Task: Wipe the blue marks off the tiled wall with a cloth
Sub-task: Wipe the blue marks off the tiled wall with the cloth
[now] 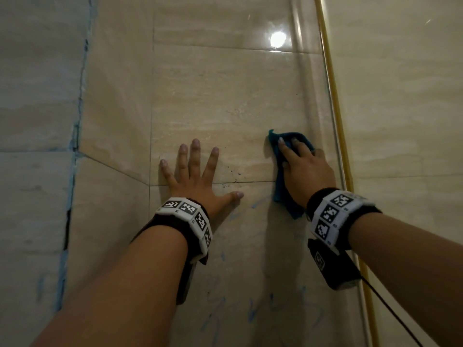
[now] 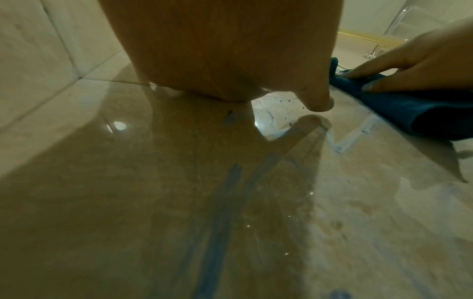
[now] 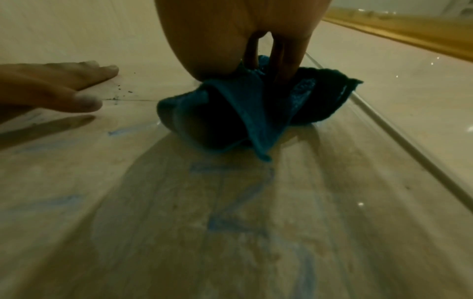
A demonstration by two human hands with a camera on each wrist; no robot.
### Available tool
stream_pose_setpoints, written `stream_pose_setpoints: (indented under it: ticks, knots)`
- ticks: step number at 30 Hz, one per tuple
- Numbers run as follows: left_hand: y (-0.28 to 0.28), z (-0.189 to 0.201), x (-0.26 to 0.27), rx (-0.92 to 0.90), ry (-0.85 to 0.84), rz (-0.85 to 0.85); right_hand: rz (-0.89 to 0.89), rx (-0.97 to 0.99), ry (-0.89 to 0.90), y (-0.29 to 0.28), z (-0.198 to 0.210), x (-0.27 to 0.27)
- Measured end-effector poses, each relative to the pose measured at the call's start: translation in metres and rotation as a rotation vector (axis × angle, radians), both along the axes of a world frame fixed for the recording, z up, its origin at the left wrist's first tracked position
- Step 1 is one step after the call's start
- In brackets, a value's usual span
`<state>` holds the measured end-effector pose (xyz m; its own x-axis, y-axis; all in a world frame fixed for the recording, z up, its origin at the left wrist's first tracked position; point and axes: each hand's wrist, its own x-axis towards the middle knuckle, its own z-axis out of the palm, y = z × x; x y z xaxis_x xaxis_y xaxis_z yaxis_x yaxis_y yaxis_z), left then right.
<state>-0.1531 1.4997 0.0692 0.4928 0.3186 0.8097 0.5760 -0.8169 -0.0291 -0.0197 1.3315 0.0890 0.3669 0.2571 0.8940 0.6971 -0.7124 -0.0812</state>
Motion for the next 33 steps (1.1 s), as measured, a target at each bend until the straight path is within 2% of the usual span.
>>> stream_pose_setpoints:
  ticks: [6,13,16,19,22,25,30,33]
  knots:
    - [0.000,0.001,0.000,-0.003,0.012,0.001,0.001,0.004,0.013,0.000,-0.016,0.003]
    - [0.001,0.000,0.001,0.002,-0.004,-0.006,0.107,-0.006,-0.025,-0.004,0.019,0.003]
    - [0.002,0.000,0.001,0.002,-0.008,-0.017,0.184,0.061,-0.145,-0.003,0.019,0.002]
    - [0.002,0.001,0.001,-0.003,-0.002,-0.015,0.134,-0.045,-0.375,-0.001,0.011,0.006]
    - [0.001,0.001,0.001,0.000,-0.004,-0.009,0.129,0.000,-0.438,0.002,0.011,0.014]
    - [0.002,-0.001,0.002,0.005,-0.014,-0.015,0.206,0.025,-0.415,0.006,0.018,0.015]
    - [0.003,0.000,0.003,0.013,-0.021,-0.003,0.282,0.139,-0.262,0.015,0.042,0.006]
    - [0.004,0.000,0.004,0.008,-0.021,-0.004,0.309,0.046,-0.243,0.026,0.036,-0.007]
